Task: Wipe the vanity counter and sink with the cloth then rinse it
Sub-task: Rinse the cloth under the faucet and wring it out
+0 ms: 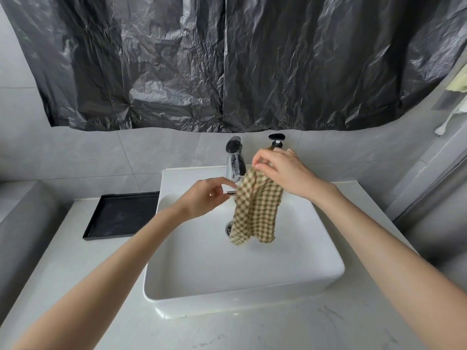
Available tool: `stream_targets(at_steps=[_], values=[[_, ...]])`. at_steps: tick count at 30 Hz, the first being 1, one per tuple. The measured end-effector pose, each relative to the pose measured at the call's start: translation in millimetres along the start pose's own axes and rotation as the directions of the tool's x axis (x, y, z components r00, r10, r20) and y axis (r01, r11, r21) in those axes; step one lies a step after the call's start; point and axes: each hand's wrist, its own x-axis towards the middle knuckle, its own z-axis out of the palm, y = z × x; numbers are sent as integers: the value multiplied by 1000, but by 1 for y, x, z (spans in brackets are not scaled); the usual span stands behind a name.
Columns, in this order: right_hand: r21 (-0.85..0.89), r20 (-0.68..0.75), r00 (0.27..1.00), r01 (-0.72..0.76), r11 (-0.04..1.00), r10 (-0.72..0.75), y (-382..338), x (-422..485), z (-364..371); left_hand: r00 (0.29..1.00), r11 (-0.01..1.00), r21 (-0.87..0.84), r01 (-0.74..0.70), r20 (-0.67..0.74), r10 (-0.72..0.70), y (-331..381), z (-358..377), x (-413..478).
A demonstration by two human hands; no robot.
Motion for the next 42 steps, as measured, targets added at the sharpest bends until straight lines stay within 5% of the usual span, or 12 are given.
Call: stream_targets(at_steps=[11, 22, 29, 34, 38, 42], values=[[-85, 34, 991, 134, 987, -131, -4, 6, -13, 999, 992, -122, -40, 4, 41, 23, 9, 21], [-140, 34, 997, 75, 987, -70, 9, 1, -6, 993, 968, -241, -74, 72, 94, 16, 12, 14], [-227, 33, 999, 36, 973, -30, 6, -3, 0, 984, 985, 50, -165, 73, 162, 3, 5, 5], [-82, 128, 990, -47, 996, 57, 16, -4, -3, 998, 969, -241, 56, 19, -53, 6, -4, 3], [-5, 194, 975, -109, 994, 108, 23, -2, 0, 1000, 997, 77, 9, 5, -9, 5, -11, 1], [14, 166, 977, -137, 991, 132, 21, -4, 0, 997, 984, 166, 63, 36, -70, -6, -19, -4]])
